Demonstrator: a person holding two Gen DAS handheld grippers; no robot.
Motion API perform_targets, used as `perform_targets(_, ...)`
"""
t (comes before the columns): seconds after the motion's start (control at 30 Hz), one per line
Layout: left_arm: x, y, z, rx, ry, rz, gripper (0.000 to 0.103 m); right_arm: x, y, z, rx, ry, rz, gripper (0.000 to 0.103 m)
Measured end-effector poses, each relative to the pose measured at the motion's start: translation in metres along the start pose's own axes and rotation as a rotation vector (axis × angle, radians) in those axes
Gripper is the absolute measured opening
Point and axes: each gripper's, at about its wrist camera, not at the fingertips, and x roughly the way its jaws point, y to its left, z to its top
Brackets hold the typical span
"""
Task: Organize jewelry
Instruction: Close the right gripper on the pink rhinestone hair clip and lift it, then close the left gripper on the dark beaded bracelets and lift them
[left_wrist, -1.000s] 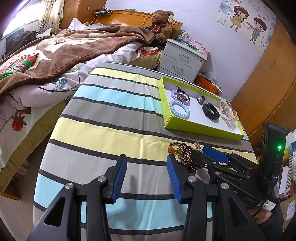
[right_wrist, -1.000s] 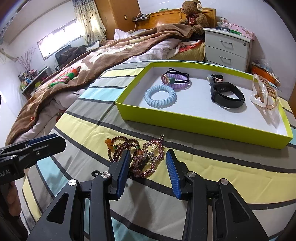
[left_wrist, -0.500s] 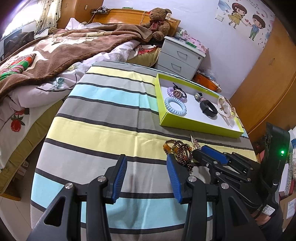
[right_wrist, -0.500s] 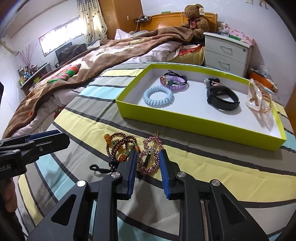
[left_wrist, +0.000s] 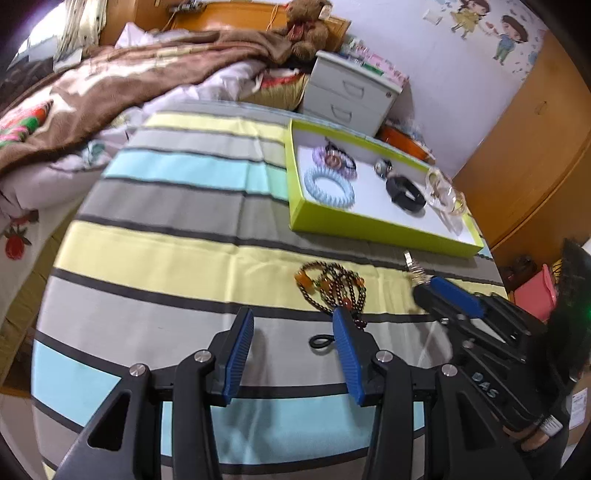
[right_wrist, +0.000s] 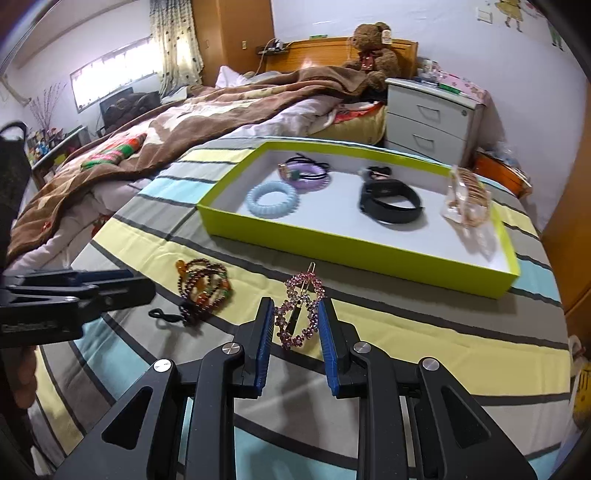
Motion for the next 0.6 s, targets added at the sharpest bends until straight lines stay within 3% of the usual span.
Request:
perform_targets(0.2,0.015,-0.017,0.004,0.013,0.016,0.022,0.047,-0.008,-0.014,-0.003,0.031,-0.014,-0.004,0.025)
perform_targets(0.33,0.020,-0.025,0.006,0.027,-0.005,0.085,0.047,-0.011,-0.017,-0.005,0.040,-0.025,0.000,0.025)
perform_targets(0.6,0.031,-0.049,0.002,0.152,-0.037,0.182,0.047,-0.014,-0.024,-0.008,0.066,-0.035,0.008,0.025)
